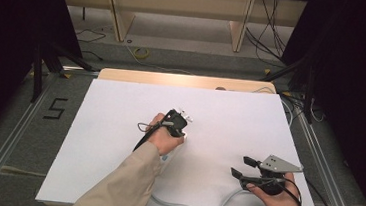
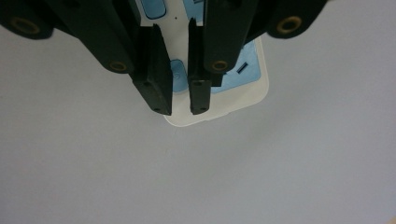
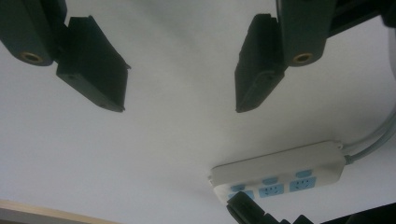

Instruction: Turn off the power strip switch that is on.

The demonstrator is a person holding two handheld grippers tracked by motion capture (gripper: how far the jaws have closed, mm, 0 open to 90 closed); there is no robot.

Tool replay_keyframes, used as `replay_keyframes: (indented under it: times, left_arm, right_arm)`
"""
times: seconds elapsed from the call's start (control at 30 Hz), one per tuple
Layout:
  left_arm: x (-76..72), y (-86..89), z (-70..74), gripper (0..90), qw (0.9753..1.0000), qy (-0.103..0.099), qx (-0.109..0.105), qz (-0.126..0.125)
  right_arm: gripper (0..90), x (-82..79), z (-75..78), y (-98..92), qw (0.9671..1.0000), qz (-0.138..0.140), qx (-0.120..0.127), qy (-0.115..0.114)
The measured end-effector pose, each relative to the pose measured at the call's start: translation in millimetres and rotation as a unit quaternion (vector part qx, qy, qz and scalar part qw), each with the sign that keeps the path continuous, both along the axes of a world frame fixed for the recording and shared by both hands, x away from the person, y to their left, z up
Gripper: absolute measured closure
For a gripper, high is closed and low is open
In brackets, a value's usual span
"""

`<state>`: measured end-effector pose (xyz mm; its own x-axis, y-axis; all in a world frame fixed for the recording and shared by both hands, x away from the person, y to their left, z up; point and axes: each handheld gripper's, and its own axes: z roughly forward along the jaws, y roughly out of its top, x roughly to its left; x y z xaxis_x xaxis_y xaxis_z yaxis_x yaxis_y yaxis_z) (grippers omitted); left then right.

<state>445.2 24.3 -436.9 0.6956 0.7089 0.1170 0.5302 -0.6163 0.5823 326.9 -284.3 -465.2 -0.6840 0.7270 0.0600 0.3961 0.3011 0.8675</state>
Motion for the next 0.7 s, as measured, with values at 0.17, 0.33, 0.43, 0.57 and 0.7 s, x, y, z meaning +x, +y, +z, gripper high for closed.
replay_keyframes:
  times: [0.17,0.33,0.43,0.57,0.7]
  left_arm:
    - [-8.0,14.4,5.0,67.3,0.9994,-0.018,-0.027,0.008]
    - [-18.4,38.1,6.8,56.0,0.9977,-0.038,-0.055,0.007]
    - [-27.3,55.4,4.6,50.4,0.996,-0.054,-0.072,0.003]
    - [-40.2,80.7,-1.7,41.3,0.9933,-0.076,-0.088,0.003]
    - [-53.3,105.1,-10.8,33.9,0.9924,-0.08,-0.093,0.012]
  right_arm:
    - [35.5,0.2,-0.4,0.0,1.0,0.0,0.0,0.001]
    - [35.5,-0.2,-0.4,0.6,1.0,0.001,-0.001,0.001]
    - [35.5,-0.1,-0.6,0.8,1.0,0.001,0.0,0.001]
    - [35.5,0.0,-1.0,1.4,1.0,0.003,-0.001,0.002]
    - [35.5,0.0,-1.3,2.0,1.0,0.004,-0.002,0.002]
